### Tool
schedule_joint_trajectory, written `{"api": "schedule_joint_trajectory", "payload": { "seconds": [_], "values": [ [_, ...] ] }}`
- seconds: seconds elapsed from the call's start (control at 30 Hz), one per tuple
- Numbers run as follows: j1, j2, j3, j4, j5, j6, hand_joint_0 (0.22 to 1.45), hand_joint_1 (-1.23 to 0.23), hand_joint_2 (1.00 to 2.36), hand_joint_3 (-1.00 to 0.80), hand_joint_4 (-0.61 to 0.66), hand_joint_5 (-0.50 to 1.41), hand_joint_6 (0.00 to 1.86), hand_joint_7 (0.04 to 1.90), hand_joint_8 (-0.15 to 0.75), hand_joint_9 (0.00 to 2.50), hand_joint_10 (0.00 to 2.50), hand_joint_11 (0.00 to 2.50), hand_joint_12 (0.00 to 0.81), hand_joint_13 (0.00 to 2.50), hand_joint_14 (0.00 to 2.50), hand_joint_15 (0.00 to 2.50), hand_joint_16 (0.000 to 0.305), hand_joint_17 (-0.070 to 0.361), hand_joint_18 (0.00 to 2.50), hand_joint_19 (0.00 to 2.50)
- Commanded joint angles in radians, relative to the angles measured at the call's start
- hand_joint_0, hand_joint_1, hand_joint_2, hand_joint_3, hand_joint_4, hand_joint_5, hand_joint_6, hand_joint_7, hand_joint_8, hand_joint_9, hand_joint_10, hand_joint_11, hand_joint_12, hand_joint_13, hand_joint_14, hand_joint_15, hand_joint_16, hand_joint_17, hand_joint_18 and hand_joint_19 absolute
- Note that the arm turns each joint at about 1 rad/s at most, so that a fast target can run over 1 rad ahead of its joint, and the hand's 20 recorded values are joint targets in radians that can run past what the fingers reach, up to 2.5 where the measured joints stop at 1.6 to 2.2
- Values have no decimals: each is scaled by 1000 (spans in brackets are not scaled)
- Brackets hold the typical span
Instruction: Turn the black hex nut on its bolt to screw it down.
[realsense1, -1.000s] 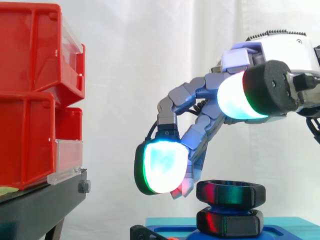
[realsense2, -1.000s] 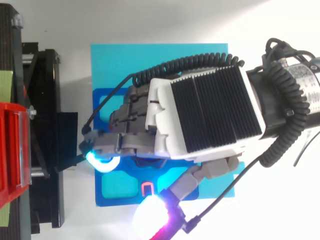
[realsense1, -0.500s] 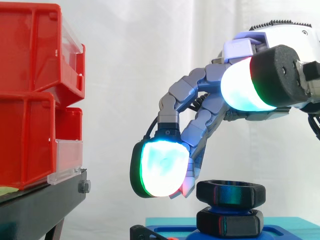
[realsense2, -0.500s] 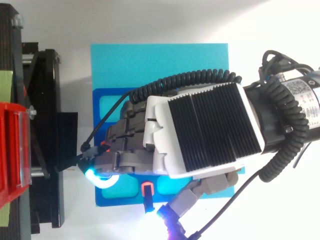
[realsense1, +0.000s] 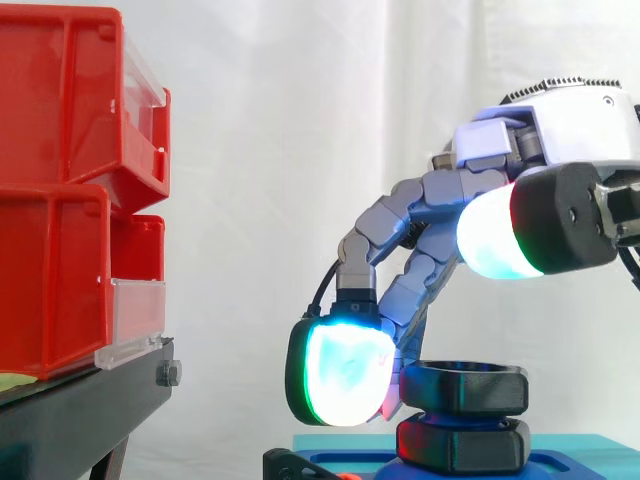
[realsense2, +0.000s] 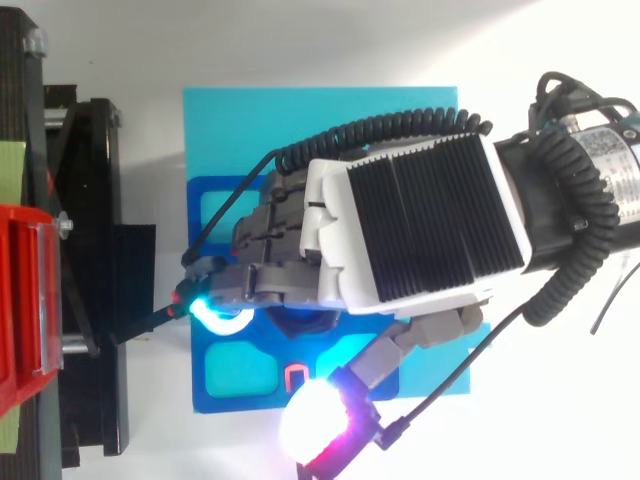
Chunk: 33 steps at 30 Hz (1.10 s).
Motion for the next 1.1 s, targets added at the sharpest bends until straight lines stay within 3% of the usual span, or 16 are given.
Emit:
{"api": "schedule_joint_trajectory", "payload": {
  "seconds": [0.0, 0.77, 0.9, 1.07],
  "values": [
    [-17, 0, 1, 3, -30, -28, 493, -294, 1000, -500, 351, -205, 874, 736, 391, 815, 15, 649, 417, 859, 10, 285, 56, 126, 921, 353],
    [-79, 0, 1, 10, -94, -25, 493, -295, 1000, -500, 348, -208, 862, 723, 391, 821, 14, 654, 415, 863, 9, 280, 56, 127, 927, 350],
    [-82, 1, 1, 39, -117, -15, 493, -295, 1000, -500, 359, -189, 723, 796, 389, 819, 14, 642, 416, 862, 9, 289, 56, 127, 928, 354],
    [-69, 1, 1, 99, -117, 28, 493, -294, 1000, -500, 360, -166, 564, 1033, 385, 813, 14, 632, 417, 861, 9, 291, 56, 127, 924, 352]
  ]
}}
